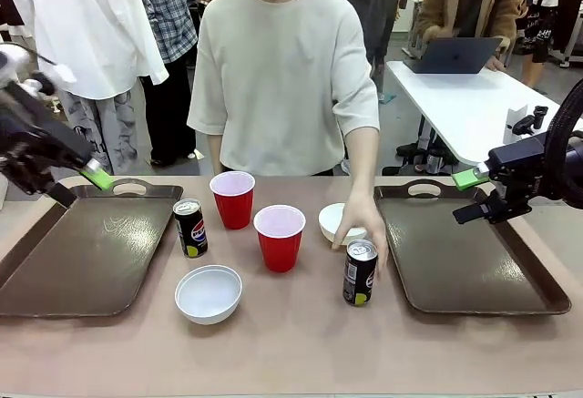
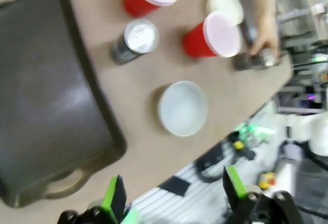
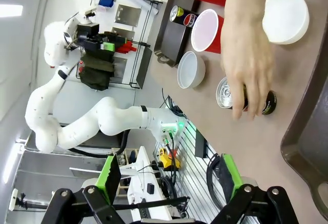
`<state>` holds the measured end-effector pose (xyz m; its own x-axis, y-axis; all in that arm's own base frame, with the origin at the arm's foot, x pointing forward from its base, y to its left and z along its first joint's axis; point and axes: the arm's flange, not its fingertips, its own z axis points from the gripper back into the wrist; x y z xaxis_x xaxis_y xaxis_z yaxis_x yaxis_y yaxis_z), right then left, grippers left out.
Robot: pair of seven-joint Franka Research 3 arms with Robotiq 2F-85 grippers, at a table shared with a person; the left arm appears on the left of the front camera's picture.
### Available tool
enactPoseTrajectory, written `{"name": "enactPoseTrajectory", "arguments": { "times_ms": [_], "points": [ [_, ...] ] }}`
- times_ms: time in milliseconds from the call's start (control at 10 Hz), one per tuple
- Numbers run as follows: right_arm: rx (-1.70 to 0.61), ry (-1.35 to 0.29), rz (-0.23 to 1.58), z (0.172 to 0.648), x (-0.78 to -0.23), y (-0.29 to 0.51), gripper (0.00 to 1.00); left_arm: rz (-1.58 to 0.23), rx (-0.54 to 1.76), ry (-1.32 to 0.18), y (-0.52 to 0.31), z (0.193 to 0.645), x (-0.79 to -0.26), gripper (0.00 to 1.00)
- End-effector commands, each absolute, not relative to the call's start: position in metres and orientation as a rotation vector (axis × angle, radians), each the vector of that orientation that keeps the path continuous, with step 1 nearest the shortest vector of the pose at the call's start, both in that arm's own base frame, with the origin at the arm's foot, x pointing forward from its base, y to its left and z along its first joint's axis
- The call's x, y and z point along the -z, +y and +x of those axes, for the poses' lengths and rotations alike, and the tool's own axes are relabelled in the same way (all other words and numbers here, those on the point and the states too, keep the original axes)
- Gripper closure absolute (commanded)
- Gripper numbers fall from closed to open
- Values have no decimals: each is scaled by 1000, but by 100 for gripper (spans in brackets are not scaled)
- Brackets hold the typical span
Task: Prepare tableware on both trays.
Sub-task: Pick up a Picnic Bowl from the table and place it on a Handle tray.
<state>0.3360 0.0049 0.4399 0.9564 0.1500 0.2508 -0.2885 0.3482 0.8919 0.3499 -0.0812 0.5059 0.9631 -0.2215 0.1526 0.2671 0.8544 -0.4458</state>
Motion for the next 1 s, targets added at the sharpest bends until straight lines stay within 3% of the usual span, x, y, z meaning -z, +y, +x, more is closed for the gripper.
{"name": "enactPoseTrajectory", "arguments": {
  "times_ms": [0,400,600,700,900],
  "points": [
    [-289,-140,1201,336,-439,6,0,-239,285,46,-133,368,-486,0],
    [-289,-140,1201,336,-439,6,0,-103,269,154,-212,353,-411,0],
    [-289,-140,1201,336,-439,6,0,-279,200,81,-221,342,-422,0],
    [-289,-140,1201,336,-439,6,0,-137,282,158,-218,348,-404,0],
    [-289,-140,1201,336,-439,6,0,-137,282,158,-218,348,-404,0]
  ]
}}
